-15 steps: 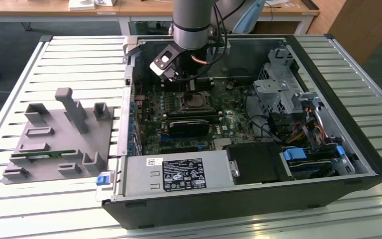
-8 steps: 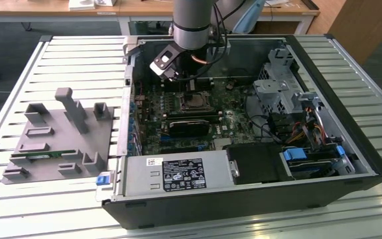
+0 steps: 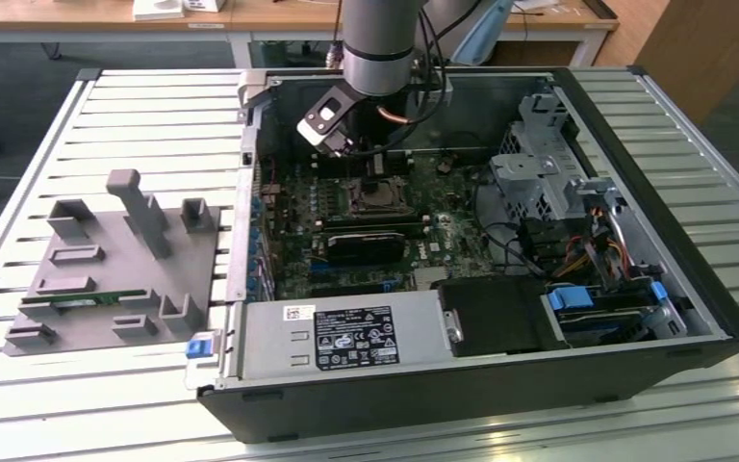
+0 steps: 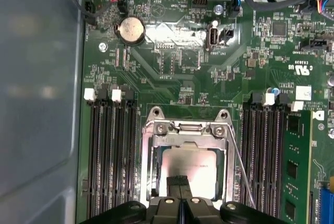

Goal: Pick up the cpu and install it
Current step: 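Close the cpu cover, then install the first cpu locking lever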

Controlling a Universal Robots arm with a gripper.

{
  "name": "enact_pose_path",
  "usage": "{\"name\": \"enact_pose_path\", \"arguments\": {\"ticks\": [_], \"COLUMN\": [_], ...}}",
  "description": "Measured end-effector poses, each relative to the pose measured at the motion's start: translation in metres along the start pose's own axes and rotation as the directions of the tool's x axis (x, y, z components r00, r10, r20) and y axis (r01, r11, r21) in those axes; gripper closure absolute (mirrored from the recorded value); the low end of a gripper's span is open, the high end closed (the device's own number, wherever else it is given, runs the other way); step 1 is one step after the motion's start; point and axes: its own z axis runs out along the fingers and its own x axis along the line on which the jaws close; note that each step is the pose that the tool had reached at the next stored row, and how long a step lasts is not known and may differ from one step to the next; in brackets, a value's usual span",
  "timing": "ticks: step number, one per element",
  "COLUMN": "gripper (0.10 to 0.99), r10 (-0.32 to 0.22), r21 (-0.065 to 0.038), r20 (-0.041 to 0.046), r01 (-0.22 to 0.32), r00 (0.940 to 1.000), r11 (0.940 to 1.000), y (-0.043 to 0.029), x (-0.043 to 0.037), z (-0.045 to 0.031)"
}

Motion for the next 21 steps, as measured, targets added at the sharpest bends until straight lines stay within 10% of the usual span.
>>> {"name": "enact_pose_path", "arguments": {"ticks": [21], "gripper": [0.98], "r10": [0.0], "r21": [0.003], "r20": [-0.0016], "r01": [0.0], "r00": [1.0], "r11": [1.0], "y": [0.0154], "x": [-0.0006], "z": [-0.0063]}}
